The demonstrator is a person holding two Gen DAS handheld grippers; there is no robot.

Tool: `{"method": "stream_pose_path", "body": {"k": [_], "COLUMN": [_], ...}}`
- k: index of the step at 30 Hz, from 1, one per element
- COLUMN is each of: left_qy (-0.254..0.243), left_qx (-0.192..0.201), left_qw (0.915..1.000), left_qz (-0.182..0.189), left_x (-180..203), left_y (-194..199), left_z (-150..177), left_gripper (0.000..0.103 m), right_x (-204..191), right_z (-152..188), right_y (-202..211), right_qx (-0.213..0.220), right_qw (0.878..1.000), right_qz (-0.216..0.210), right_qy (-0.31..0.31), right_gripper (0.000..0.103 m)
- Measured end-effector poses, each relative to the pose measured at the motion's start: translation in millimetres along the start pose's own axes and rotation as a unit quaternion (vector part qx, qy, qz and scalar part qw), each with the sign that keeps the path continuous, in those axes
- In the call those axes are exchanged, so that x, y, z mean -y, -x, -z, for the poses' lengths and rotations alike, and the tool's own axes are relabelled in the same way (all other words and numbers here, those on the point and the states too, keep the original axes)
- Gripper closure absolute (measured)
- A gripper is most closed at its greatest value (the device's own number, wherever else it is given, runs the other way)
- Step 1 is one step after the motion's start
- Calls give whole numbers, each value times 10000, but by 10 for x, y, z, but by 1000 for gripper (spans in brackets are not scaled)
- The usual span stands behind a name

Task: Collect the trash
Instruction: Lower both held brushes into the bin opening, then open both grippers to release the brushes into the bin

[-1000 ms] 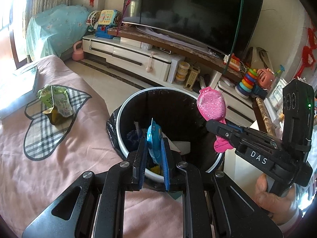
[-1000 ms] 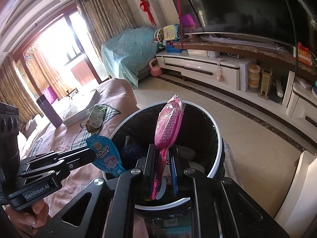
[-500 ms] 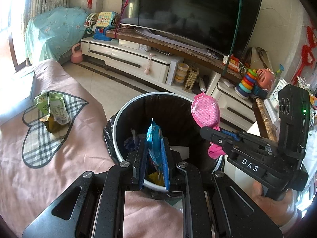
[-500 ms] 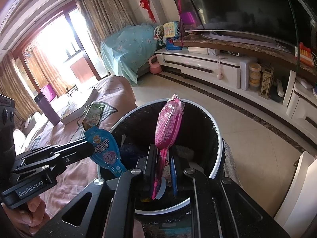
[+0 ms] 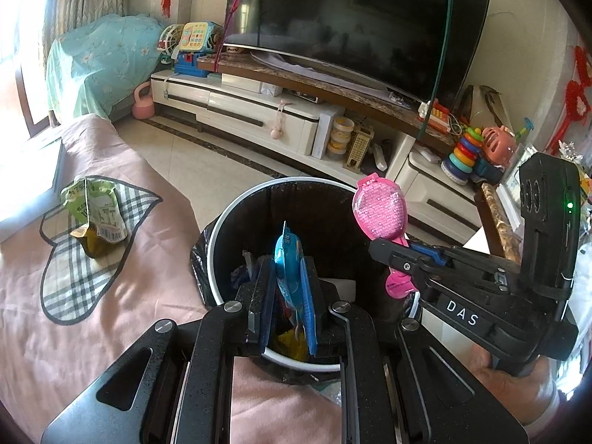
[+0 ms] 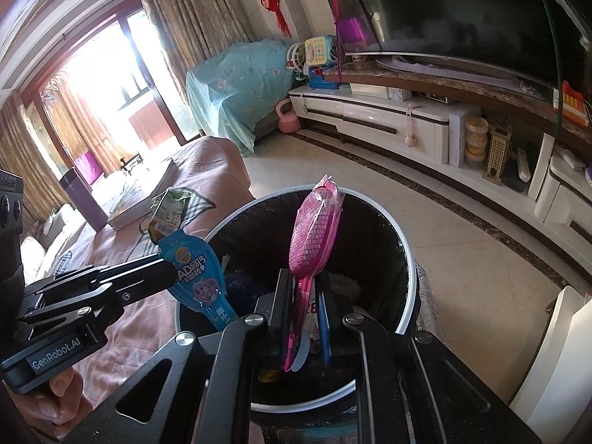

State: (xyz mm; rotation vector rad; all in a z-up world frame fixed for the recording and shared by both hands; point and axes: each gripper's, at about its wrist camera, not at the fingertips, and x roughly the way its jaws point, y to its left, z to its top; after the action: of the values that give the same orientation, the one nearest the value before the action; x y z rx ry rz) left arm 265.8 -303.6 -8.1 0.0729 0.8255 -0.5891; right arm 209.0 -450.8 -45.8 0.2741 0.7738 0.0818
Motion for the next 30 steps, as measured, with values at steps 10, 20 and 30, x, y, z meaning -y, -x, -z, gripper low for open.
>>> {"method": "stream_pose_path", "body": {"k": [10, 20, 30], "left_qy": [-72, -3, 60], "left_qx": [-33, -124, -230], "left_qw": [9999, 9999, 9996], "left_qz": [-66, -89, -127], "left_x": [28, 3, -47], "left_y": [-78, -132, -171], "left_z": [-66, -68, -71], "left_gripper": [90, 90, 89], "right_x": [3, 15, 13], "right_z": [-15, -45, -86], "right_y": [-71, -116, -160], "right_qx": [-126, -218, -341], "right_qw": [9999, 9997, 9993], "right_qz": [95, 86, 127], "right_qy": [55, 69, 81], "right_gripper": [91, 91, 86]}}
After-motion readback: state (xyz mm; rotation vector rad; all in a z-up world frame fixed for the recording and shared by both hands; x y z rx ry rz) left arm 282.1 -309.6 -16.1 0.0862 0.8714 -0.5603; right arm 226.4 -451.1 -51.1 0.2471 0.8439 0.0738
